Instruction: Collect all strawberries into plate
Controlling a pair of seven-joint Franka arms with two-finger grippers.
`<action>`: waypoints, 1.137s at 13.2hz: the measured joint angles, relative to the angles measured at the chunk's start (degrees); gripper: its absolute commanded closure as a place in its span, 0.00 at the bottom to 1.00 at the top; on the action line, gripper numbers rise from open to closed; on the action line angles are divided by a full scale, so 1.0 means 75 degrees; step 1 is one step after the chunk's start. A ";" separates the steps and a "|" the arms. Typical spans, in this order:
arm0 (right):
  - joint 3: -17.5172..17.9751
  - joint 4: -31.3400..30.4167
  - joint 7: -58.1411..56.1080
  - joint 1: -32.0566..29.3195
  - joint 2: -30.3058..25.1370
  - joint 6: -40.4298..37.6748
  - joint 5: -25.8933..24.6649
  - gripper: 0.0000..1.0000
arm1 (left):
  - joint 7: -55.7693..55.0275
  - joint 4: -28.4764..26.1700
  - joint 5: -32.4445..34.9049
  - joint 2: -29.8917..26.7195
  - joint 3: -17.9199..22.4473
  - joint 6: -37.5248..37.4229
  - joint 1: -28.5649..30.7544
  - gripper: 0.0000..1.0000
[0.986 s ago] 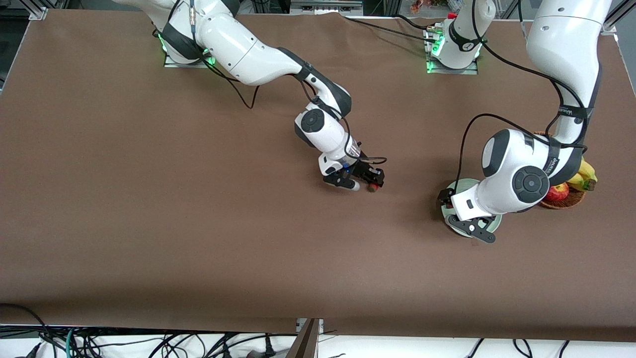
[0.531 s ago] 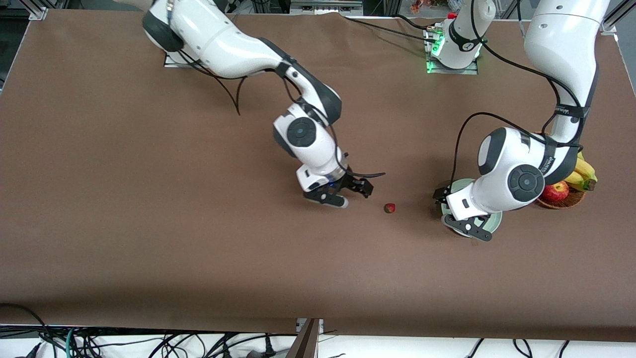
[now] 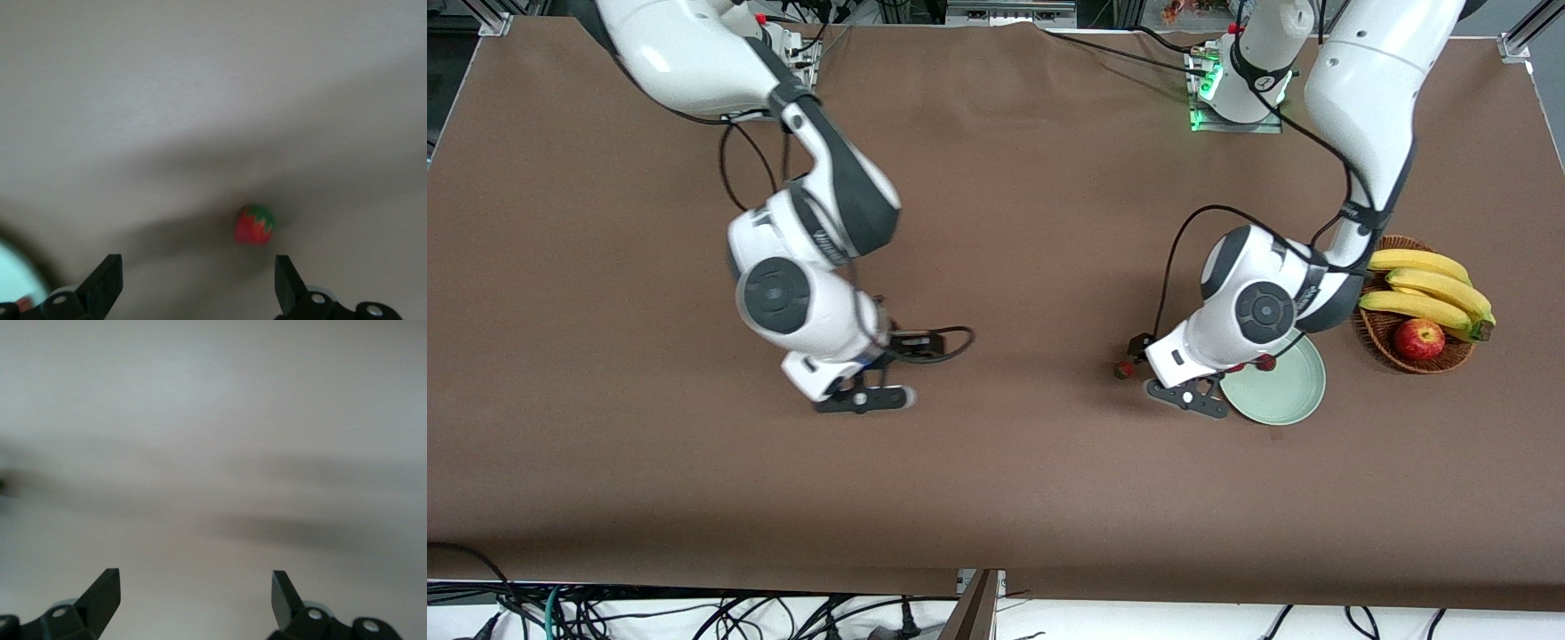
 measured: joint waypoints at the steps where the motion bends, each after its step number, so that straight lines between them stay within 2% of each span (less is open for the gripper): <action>1: -0.0096 -0.0376 -0.0513 -0.0276 -0.0374 -0.0073 -0.0003 0.00 | -0.0312 -0.0005 0.0000 0.0174 0.0007 0.0172 -0.0133 0.00; 4: -0.0312 -0.1435 -0.1781 -0.1199 -0.1740 -0.0711 -0.0022 0.00 | -0.1568 -0.0008 0.0502 0.0620 0.0148 0.0442 -0.0757 0.00; 6: -0.0663 -0.1797 -0.2571 -0.1654 -0.2563 -0.1434 -0.0023 0.00 | -0.2054 0.0006 0.1033 0.0705 0.0258 0.0525 -0.1035 0.27; 8: -0.1210 -0.1974 -0.2953 -0.1826 -0.3201 -0.1956 -0.0022 0.00 | -0.2101 0.0051 0.1340 0.0704 0.0314 0.0556 -0.1030 0.34; 9: -0.1450 -0.2022 -0.3009 -0.1849 -0.3427 -0.2149 -0.0021 0.00 | -0.2095 0.0074 0.1381 0.0704 0.0348 0.0560 -0.1017 0.34; 10: -0.1658 -0.2057 -0.3018 -0.1860 -0.3620 -0.2347 -0.0021 0.00 | -0.2095 0.0088 0.1397 0.0704 0.0372 0.0564 -0.1006 0.40; 12: -0.2001 -0.2066 -0.3018 -0.1858 -0.3838 -0.2787 -0.0020 0.00 | -0.2045 0.0094 0.1409 0.0704 0.0400 0.0625 -0.1000 0.80; 14: -0.2247 -0.2068 -0.3018 -0.1861 -0.3864 -0.2890 -0.0020 0.00 | -0.1970 0.0096 0.1413 0.0704 0.0423 0.0683 -0.0982 0.89; 15: -0.2281 -0.2067 -0.3019 -0.1860 -0.3865 -0.2967 -0.0021 0.00 | -0.1857 0.0107 0.1418 0.0702 0.0429 0.0697 -0.0952 0.89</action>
